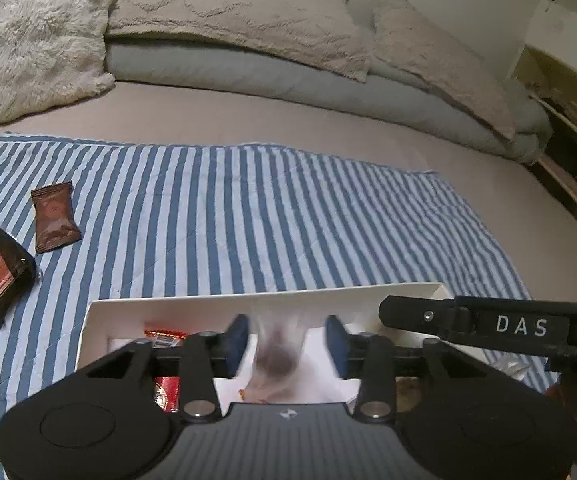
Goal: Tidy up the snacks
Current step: 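Open both tools to drop the two clear bags into the box, then move both tools back toward the black-wrapped pastry and brown snack on the blanket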
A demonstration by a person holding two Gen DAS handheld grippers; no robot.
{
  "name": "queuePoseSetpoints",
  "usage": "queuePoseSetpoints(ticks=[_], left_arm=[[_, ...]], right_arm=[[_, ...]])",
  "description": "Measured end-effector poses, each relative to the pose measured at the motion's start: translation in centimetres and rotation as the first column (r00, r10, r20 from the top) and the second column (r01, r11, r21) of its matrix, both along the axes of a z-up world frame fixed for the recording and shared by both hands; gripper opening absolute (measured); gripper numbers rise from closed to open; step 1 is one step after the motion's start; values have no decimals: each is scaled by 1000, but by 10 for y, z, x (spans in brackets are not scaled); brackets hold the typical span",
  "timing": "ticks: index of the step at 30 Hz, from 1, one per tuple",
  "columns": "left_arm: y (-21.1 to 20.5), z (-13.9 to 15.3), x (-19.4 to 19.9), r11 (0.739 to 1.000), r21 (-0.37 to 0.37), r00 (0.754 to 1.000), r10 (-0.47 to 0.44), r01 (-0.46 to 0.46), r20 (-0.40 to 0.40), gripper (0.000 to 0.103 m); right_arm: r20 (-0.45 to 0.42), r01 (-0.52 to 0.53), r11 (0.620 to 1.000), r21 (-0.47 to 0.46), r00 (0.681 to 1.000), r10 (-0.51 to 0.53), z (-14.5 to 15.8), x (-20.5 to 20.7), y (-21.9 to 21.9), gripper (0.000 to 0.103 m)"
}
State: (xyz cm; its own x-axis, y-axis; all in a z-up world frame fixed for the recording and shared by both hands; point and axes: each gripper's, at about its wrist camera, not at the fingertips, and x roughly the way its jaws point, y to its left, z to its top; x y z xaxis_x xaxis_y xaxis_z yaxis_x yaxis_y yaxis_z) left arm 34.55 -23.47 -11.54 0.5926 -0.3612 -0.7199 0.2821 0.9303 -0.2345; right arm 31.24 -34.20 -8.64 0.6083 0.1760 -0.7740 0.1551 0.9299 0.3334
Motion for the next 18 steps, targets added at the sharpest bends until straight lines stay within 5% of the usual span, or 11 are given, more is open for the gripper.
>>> queuePoseSetpoints(ticks=[9,18], left_arm=[[12,-7,3,998,55,998,44,-41,-55,78],[12,-9,-3,995,90,994,48,-40,-93,96]], right_arm=[[-73,4,999,-37,997,-7,-10,1,3,47],[-102,-15,997,-74,995,7,-7,-11,1,57]])
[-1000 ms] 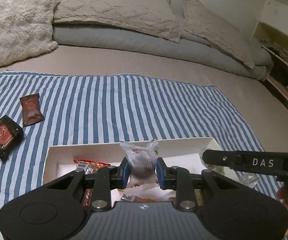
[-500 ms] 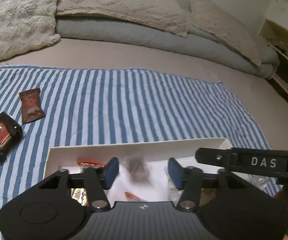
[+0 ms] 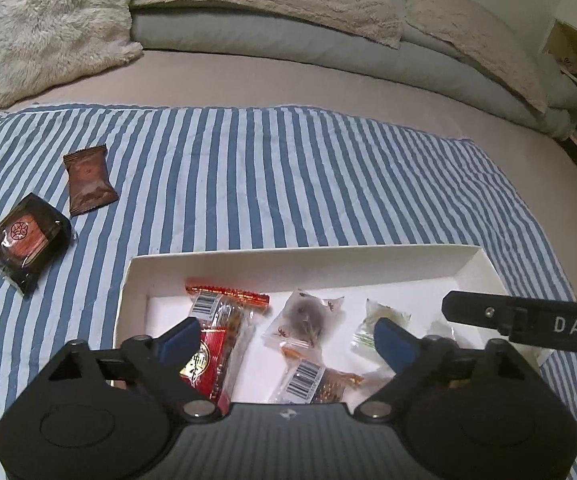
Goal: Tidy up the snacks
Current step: 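Move both tools back toward the black-wrapped pastry and brown snack on the blanket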
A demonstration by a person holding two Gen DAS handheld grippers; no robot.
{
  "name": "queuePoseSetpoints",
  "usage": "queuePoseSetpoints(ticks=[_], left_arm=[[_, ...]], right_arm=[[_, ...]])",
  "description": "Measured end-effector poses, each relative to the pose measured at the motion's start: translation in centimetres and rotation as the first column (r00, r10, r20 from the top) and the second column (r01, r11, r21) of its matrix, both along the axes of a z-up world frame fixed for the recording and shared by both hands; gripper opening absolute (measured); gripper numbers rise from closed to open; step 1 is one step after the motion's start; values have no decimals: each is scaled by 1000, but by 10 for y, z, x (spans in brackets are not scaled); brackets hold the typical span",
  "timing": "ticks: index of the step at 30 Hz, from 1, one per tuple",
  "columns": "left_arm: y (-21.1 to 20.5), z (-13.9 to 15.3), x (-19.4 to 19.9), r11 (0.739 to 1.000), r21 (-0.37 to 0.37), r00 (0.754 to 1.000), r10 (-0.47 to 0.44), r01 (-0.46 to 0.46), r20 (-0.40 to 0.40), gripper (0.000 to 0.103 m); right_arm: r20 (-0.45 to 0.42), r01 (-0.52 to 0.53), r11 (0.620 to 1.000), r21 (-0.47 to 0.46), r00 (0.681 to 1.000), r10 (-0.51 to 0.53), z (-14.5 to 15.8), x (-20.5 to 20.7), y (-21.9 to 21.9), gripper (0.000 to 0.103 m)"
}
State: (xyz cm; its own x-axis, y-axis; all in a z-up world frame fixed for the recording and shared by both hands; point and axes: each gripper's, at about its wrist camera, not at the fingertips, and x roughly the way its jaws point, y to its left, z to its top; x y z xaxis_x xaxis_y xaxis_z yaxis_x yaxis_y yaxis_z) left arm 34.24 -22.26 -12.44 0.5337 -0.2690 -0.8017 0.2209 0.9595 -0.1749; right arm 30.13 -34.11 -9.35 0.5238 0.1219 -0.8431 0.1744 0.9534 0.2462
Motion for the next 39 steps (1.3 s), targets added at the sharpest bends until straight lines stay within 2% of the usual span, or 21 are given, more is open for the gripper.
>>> queuePoseSetpoints(ticks=[5,10,14,20,22,33,39], left_arm=[[1,1,-4,1000,-1,1000,-1,1,-17,103],[4,2,-8,1000,17,999,5,-5,-32,103],[10,4,-11,999,38,999,18,-16,-36,103],[20,8,-16,999,44,999,26,-24,-47,103],[24,10,-18,999,45,998,28,-26,-47,103],[45,19,-29,998,56,998,26,-23,-54,103],[59,26,-34,998,45,998,38,-36,-45,103]], right_arm=[[1,-6,1000,-15,1000,6,6,-8,-3,64],[-6,-23,998,-54,1000,22,10,-15,-4,80],[-5,-20,997,-71,1000,19,15,-20,-7,83],[-2,-28,995,-100,1000,28,22,-27,-6,94],[-4,-30,993,-111,1000,30,23,-29,-4,102],[-13,-22,984,-178,1000,20,28,-45,7,102],[0,-17,985,-172,1000,17,32,-50,12,103]])
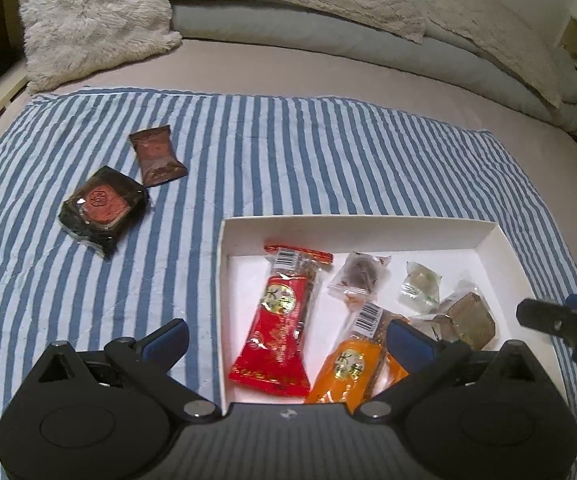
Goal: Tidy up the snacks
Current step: 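Move both tools back toward the black-wrapped pastry and brown snack on the blanket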
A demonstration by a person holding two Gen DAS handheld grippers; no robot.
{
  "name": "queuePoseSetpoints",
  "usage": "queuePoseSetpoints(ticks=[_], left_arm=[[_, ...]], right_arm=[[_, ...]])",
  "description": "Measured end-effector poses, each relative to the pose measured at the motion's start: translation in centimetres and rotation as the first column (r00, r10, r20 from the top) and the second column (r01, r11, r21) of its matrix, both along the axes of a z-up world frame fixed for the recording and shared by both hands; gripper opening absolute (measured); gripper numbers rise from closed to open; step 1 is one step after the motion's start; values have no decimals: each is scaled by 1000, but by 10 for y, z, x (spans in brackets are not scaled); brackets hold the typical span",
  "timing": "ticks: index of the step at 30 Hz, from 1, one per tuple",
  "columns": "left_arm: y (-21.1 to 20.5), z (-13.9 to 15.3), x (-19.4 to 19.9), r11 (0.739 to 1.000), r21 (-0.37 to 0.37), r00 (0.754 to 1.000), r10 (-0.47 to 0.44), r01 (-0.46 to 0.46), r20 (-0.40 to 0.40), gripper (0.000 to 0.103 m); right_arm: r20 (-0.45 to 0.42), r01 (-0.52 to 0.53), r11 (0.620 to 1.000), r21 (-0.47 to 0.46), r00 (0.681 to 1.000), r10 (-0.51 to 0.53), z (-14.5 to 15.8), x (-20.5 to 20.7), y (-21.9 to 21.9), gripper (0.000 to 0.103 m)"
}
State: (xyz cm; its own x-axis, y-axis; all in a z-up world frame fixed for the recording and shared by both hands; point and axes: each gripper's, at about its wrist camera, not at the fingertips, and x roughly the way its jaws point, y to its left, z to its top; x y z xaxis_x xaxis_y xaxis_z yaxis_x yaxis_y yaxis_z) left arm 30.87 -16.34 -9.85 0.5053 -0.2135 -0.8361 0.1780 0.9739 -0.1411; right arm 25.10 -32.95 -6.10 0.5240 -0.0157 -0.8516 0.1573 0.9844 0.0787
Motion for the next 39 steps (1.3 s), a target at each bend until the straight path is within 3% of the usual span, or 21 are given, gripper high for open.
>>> queuePoseSetpoints(ticks=[8,21,28,32,39], left_arm=[[33,10,-4,999,9,999,42,-42,29,103],[106,17,-4,982,17,981,185,-186,65,103],[143,16,0,956,2,951,291,-292,101,103],[159,15,5,937,-42,929,350,-348,117,103],[162,14,30,952,-51,934,307,-303,185,103]], right_arm=[[3,1,1000,-11,1000,-1,-3,-1,10,103],[51,-42,997,62,998,39,-10,29,51,103],[100,-126,989,75,988,118,-6,47,86,103],[124,-162,984,77,981,152,-9,62,103,103],[149,-193,972,134,974,173,-16,91,124,103]])
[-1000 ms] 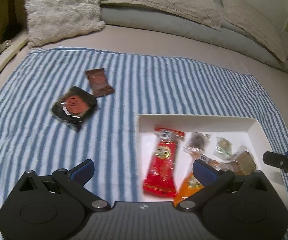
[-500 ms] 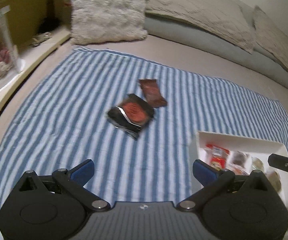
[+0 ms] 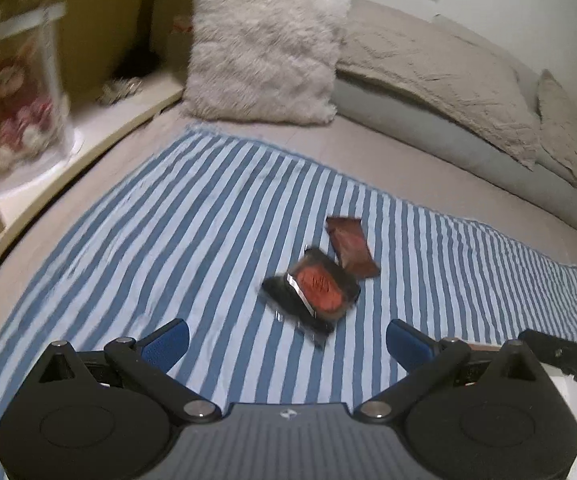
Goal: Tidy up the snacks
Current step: 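Move both tools back toward the black-wrapped pastry and brown snack on the blanket, then grasp the black-wrapped red pastry with the left tool while the right grasps the brown snack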
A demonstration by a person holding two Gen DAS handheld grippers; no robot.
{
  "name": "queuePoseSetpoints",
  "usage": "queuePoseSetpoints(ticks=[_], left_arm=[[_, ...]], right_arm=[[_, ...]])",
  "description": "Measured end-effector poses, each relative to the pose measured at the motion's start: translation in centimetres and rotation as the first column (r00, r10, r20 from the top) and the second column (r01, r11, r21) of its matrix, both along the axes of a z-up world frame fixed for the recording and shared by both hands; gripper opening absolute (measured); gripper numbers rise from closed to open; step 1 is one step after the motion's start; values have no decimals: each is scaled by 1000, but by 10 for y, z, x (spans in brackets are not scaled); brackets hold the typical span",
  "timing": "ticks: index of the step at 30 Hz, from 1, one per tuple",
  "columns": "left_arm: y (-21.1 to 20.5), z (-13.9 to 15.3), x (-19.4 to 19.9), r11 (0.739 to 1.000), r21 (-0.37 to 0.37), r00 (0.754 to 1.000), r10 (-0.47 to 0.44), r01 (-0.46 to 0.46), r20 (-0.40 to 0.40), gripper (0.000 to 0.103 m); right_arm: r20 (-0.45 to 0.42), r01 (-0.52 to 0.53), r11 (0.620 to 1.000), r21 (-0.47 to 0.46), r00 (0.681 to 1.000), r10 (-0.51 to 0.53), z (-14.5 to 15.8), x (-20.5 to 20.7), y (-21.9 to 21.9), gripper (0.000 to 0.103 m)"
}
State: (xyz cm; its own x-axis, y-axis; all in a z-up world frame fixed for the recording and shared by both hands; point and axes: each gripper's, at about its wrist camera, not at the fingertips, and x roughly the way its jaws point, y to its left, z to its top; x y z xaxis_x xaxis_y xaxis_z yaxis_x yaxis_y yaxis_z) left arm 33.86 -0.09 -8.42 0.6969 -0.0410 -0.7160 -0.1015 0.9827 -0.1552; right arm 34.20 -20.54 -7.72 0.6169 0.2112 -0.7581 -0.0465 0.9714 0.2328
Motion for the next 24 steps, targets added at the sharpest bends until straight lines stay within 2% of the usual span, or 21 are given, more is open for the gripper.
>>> queuePoseSetpoints(ticks=[3,5,11,16,20,24], left_arm=[[-2,-1,20,999,16,999,-31,31,17,103],[-2,-6,34,1000,9,999,-30,30,14,103],[-13,-35,76,999,9,999,-49,49,13,103],[-15,-57,111,993,-11,993,-114,114,21,103],[-22,-71,126,964,0,963,-267,267,32,103],[-33,-89,124,900,84,903,-428,428,-16,103]], right_arm=[[15,2,1000,24,1000,-3,0,12,6,103],[36,20,1000,7,999,-20,0,20,10,103],[123,3,1000,-3,992,-3,3,39,15,103],[142,0,998,66,990,-9,3,54,11,103],[135,7,996,93,991,-19,1,64,10,103],[144,-45,997,66,989,35,-5,74,14,103]])
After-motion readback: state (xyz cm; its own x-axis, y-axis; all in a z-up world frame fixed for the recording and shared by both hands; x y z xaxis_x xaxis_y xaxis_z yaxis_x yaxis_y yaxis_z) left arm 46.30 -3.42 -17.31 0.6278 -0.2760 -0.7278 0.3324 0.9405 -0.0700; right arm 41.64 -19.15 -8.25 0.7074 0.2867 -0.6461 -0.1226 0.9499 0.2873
